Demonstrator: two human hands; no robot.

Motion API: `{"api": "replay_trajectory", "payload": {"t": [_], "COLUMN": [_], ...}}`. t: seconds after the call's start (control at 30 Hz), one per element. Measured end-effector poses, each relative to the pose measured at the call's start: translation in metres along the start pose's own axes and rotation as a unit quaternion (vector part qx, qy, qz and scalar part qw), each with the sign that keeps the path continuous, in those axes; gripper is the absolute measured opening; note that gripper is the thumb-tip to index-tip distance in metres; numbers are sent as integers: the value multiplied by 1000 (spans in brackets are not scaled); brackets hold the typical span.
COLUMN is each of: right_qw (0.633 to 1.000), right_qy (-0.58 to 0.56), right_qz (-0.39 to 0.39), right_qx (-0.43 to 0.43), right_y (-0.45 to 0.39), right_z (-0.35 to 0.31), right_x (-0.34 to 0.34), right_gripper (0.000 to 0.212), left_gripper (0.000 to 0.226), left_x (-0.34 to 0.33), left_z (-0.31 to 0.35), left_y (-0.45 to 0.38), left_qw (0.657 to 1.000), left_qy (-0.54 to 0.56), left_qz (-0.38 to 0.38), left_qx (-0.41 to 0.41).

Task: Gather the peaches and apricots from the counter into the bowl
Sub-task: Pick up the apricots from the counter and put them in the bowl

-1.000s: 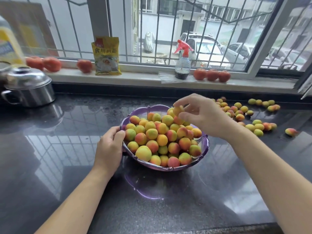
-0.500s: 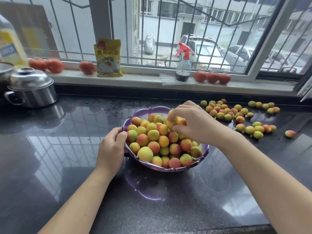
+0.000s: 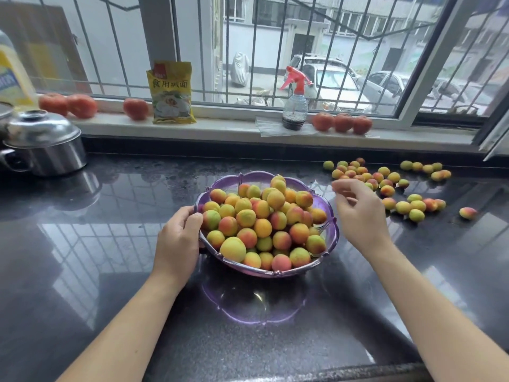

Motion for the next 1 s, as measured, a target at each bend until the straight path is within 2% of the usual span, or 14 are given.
{"api": "replay_trajectory", "payload": {"t": [0.07,0.27,0.47,0.67,0.8,0.9,1.0], "right_qw": [998,966,941,914,894,899,927], "right_qy": [47,213,287,346,379,379,339], "right_qz": [14,-24,-6,-59,-77,-53,-8], "right_qx": [-46,-145,-180,-205,-227,-213,-158], "right_y": [8,10,-6,-26,-35,-35,-32], "right_z": [39,117,139,159,168,162,150], "right_x": [6,14,31,30,27,30,34], "right_gripper": [25,30,37,52,47,33,33], "left_gripper": [37,43,46,45,45,44,41], "left_x": [-2,-6,-4,-4,-3,-2,-2], "left_z": [0,-5,-2,-2,-2,0,2], "left_y": [0,-4,-2,-3,-3,-3,-3], "left_qw": [1000,1000,1000,1000,999,999,1000], "left_qy": [3,1,-23,-24,-33,-33,-29], "left_qz": [-2,-9,0,0,-2,3,2], "left_qx": [1,16,6,4,0,-7,-8]}}
Point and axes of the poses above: each hand's wrist, its own y-axis away from the middle knuckle, its own x-axis out of the back of the hand, z = x × y, the point moved 10 cm from there along -y, towards the middle knuckle, and after that the axes turned 5 degrees about -z, right-handed, at the moved point
